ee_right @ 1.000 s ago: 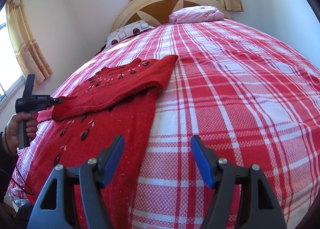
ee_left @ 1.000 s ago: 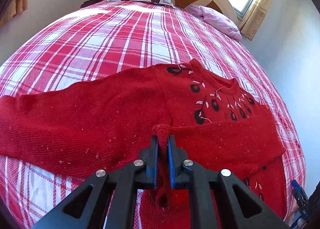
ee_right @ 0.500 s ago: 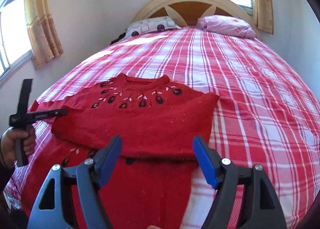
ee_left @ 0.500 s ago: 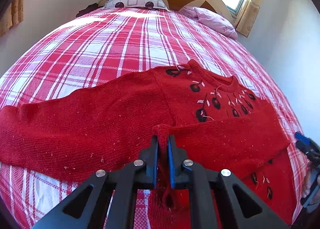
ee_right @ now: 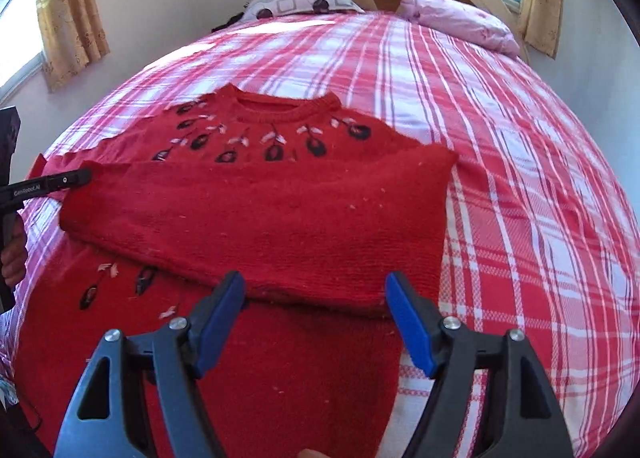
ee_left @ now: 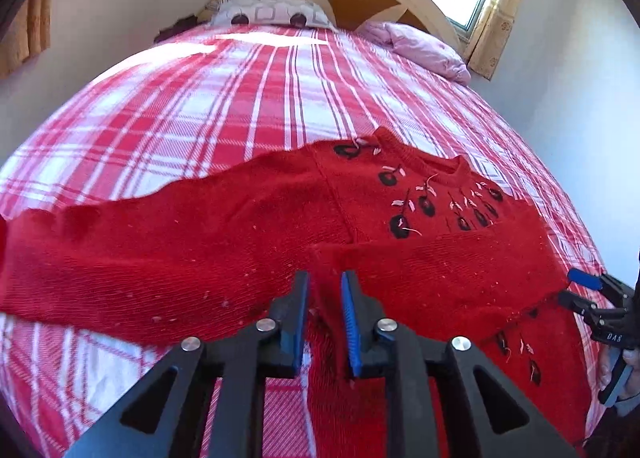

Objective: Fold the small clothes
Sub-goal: 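Move the left gripper to the other sleeve cuff and grasp it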

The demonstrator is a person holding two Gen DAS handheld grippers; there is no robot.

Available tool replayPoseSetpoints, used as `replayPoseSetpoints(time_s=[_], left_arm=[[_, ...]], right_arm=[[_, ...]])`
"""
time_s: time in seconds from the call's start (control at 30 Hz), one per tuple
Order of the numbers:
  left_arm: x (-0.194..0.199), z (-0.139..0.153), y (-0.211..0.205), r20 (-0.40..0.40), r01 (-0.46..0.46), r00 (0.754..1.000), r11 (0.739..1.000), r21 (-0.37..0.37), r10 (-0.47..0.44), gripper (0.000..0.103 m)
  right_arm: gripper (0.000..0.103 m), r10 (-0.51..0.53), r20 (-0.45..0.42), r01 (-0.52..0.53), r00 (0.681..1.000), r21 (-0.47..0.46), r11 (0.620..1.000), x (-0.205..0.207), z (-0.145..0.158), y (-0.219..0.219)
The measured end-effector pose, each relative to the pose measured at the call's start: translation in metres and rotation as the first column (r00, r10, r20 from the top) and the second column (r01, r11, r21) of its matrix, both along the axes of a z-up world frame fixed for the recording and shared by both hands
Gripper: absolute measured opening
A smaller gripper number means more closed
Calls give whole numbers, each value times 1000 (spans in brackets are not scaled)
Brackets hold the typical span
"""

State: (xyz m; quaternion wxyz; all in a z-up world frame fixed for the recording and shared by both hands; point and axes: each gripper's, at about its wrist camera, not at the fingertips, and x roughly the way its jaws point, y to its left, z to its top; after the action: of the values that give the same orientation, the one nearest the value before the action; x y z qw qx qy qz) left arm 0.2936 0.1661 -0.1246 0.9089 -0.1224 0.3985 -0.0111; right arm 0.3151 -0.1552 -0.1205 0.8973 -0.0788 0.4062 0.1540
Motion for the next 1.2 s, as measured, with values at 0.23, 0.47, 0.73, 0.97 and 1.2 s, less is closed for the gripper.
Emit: replayPoseSetpoints(time_s=[0.23,0.47,0.73,0.97,1.2], left_arm=[[-2,-7,-22,15,13,1000,983,182,-16,75],[-6,-35,-31,-70,64,996,964,257,-48,75],[-11,-38,-21,-69,42,997,980,194,-29,75],[-35,-23,-7,-6,19,1000,981,194,-18,75],[-58,-13,43,37,-96,995,984,149,92,75]], right_arm=[[77,1,-20,-2,1000,-44,999,10,-11,36],[79,-30,-57,25,998,-87,996,9,-19,45],[79,24,-87,-31,996,-82,996,10,-32,70],[81,27,-56,-33,998,-114,993,-3,-31,77],[81,57,-47,-60,997,-66,996,-23,-29,81]])
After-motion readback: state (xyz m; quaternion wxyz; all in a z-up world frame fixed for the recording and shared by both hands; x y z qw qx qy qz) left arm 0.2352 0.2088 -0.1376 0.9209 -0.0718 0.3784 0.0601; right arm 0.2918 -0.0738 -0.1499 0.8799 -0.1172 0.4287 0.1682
